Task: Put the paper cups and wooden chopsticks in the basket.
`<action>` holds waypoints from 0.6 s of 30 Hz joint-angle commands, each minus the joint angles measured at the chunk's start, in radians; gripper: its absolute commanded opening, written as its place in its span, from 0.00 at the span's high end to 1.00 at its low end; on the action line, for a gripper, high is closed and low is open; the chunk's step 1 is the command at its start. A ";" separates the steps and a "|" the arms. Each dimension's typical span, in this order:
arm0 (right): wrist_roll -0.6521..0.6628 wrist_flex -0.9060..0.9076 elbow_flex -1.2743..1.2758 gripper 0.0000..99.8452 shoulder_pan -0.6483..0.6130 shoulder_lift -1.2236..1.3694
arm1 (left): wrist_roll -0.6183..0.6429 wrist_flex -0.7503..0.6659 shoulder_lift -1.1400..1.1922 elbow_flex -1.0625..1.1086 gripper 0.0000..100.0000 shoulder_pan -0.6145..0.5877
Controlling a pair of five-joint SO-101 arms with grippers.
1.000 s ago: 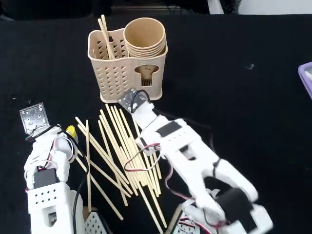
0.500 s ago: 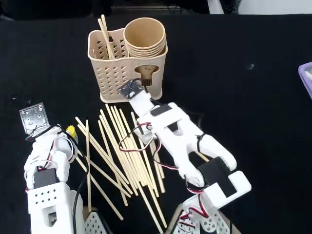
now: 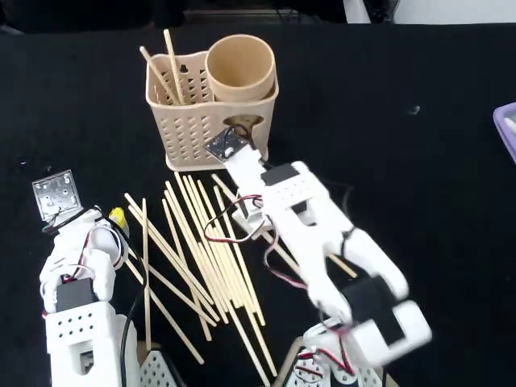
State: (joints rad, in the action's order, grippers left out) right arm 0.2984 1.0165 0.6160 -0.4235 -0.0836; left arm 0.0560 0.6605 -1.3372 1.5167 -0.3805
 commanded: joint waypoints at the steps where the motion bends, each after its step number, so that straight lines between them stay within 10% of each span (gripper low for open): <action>1: 0.018 0.092 -0.028 0.99 0.011 -0.193 | 0.000 -0.011 -0.012 -0.005 0.81 -0.001; 18: 0.029 0.018 -0.219 0.99 -0.216 -0.641 | 0.000 -0.014 -0.012 -0.005 0.81 0.001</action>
State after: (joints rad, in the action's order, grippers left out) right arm 0.3199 1.1331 0.4918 -0.5585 -0.6743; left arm 0.0560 0.6605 -1.3372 1.5167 -0.3805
